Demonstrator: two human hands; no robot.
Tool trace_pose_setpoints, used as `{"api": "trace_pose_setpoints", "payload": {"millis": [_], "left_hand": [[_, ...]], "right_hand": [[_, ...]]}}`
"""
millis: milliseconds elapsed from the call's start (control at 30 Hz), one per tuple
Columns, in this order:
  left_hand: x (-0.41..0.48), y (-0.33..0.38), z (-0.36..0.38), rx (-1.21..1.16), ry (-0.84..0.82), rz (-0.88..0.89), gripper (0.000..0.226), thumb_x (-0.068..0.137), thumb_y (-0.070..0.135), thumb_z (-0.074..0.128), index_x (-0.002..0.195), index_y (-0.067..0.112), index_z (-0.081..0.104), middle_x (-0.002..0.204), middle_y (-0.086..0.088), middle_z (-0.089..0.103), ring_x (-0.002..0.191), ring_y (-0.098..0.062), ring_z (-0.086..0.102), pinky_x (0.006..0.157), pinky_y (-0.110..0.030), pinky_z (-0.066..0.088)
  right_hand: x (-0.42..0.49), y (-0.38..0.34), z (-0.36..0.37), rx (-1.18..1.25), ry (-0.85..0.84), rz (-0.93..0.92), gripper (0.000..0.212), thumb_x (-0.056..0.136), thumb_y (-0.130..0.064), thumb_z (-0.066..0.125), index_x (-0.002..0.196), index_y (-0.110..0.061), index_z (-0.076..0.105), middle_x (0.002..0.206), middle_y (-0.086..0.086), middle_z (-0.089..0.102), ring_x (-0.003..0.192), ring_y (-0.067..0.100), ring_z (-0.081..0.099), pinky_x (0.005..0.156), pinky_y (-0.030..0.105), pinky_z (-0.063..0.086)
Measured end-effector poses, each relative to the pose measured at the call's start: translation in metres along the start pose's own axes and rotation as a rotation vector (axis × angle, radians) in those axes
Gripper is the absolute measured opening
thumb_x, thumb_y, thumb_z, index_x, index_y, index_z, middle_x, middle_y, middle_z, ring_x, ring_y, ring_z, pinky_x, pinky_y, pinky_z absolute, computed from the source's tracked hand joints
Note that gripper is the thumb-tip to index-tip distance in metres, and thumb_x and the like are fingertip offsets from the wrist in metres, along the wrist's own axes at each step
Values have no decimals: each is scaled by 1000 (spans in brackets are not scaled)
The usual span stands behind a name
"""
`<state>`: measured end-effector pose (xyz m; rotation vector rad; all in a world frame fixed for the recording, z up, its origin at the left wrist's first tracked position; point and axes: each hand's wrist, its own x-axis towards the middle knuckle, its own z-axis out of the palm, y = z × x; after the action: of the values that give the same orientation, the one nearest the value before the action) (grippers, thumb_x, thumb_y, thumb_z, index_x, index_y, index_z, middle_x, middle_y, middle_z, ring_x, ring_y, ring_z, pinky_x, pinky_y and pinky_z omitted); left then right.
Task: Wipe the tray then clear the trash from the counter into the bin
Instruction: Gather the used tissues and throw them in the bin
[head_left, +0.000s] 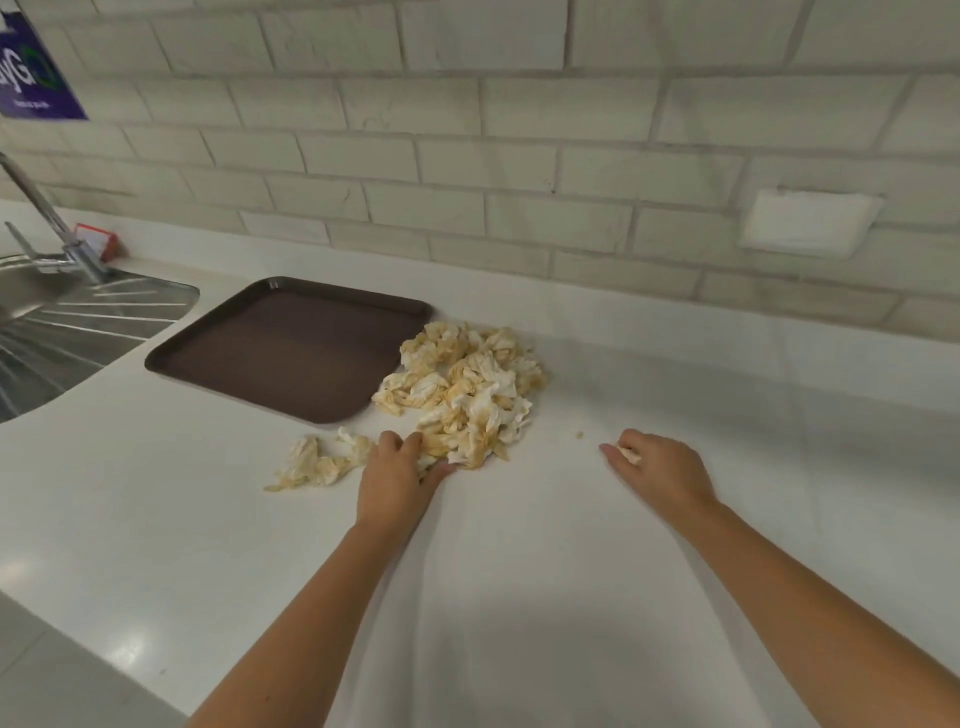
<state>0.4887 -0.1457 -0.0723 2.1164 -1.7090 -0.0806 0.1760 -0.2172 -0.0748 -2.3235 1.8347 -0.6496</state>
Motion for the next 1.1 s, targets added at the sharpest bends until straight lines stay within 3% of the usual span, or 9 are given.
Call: {"api": "trace_pose_setpoints", "payload": {"millis": [167,333,433,500,567,667,833,967,1100], "left_hand": [[9,-1,-10,-37,-63,2,34,87,40,60,96,8,67,88,-5,52,76,-25,58,57,-26,36],[3,-19,-34,-130,125,76,20,74,25,76,84,8,73,74,-5,57,75,-27,56,63,-30,42],[8,-48,-44,-43,257,-96,25,72,30,79,87,11,74,99,-16,59,99,-37,52,82,-47,42],[12,-64,-40,-12,105,-258,33,77,41,72,97,15,71,123,-19,50,120,-39,39,96,-55,32],[10,-72,-30,-15,-31,-294,39,81,48,64,104,17,65,125,-16,49,122,-37,36,99,-54,33],[5,-69,-17,-38,-13,-145,31,80,30,70,98,7,63,103,-16,59,101,-37,49,84,-49,41],[2,-49,-21,-348,19,4,32,76,4,69,106,7,60,108,-8,55,95,-28,56,77,-31,42],[19,-12,-27,-440,-20,195,54,84,28,67,134,23,46,131,-2,44,102,-14,52,78,-29,45],[48,15,-17,-108,-297,219,89,73,62,65,147,33,25,150,-4,26,127,-27,42,97,-40,41]], "right_hand": [[12,-44,15,224,204,98,29,86,-35,65,67,-14,60,57,-2,50,72,23,51,57,28,32],[34,-60,33,153,28,99,31,92,-35,54,106,-10,66,105,12,60,109,30,47,91,35,38],[18,-61,39,18,-184,60,57,96,-42,20,139,-11,42,146,14,36,138,30,26,114,37,18],[-2,-59,37,-6,-218,-8,46,102,-25,29,145,-12,34,154,10,26,144,26,18,117,31,8],[-24,-57,36,10,-82,-81,39,95,-8,50,135,-9,51,142,14,45,133,30,41,112,34,24],[-40,-58,36,25,93,-89,28,76,3,73,102,-7,72,101,9,70,92,32,66,82,39,56],[-34,-65,37,86,181,-38,28,67,14,69,85,-7,74,85,5,68,79,28,64,76,17,42],[-28,-74,35,382,247,319,29,87,10,51,101,-6,71,102,9,62,95,25,61,81,1,33],[-5,-95,26,701,190,539,30,99,-6,38,116,-14,62,119,8,57,112,20,52,90,17,33]]}}
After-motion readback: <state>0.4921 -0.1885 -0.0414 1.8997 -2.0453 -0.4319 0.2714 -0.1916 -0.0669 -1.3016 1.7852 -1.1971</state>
